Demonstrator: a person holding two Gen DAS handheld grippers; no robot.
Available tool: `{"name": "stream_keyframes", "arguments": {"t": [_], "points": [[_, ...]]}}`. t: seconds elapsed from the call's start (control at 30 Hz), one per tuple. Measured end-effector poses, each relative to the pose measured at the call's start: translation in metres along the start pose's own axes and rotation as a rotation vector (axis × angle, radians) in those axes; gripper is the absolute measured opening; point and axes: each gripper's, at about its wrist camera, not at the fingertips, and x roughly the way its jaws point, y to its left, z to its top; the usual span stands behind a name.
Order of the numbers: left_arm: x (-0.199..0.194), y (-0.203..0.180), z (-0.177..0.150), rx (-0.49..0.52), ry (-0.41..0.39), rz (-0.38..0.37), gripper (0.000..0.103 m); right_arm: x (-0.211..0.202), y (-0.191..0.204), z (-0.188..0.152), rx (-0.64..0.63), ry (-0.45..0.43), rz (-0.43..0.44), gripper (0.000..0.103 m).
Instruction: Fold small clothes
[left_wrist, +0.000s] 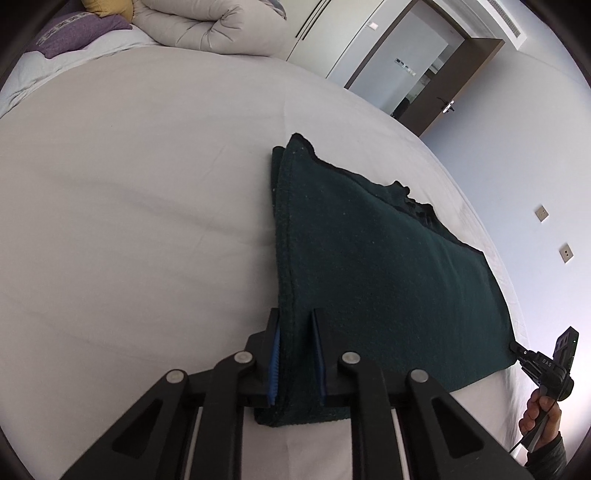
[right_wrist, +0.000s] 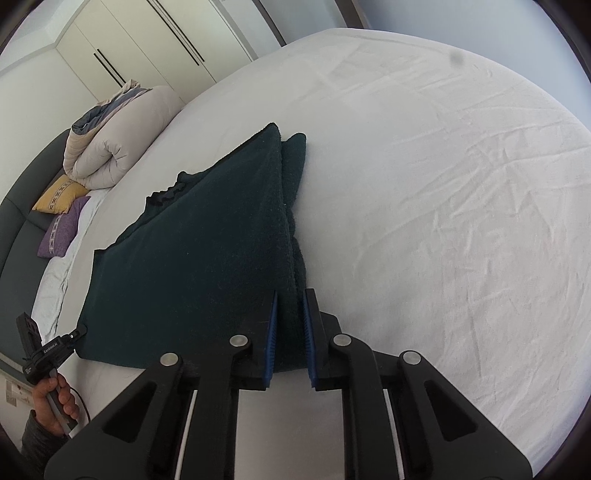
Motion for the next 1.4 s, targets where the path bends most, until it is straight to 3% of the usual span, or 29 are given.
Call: {"name": "stream_keyframes", "arguments": {"t": [0.27, 0.3, 0.33, 0.4, 0.77, 0.93, 1.4], "points": [[-0.001, -0.003, -0.001, 0.002, -0.006, 0.003, 0.016, -0.007, 0.013, 0.002, -0.050, -0.025, -0.001, 0.012], [0.000, -0.004, -0.001, 0.005, -0.005, 0.004, 0.016, -0.007, 0.016, 0.002, -0.071, -0.023, -0.007, 0.012], [0.000, -0.004, -0.001, 0.008, -0.005, 0.006, 0.015, -0.006, 0.020, 0.001, -0.100, -0.022, -0.027, 0.005], [0.000, -0.005, 0.000, 0.014, -0.007, 0.005, 0.011, -0.004, 0.027, 0.000, -0.137, -0.020, -0.067, 0.006], [-0.001, -0.002, -0.001, 0.026, 0.004, 0.003, 0.009, -0.018, -0.004, -0.016, -0.033, -0.036, -0.055, 0.004], [-0.001, 0.001, -0.003, 0.031, 0.009, 0.006, 0.009, -0.004, -0.021, -0.016, 0.042, -0.027, -0.018, 0.004], [-0.001, 0.008, -0.014, 0.017, 0.005, -0.001, 0.009, 0.011, -0.017, -0.020, -0.011, -0.037, -0.051, 0.005]]}}
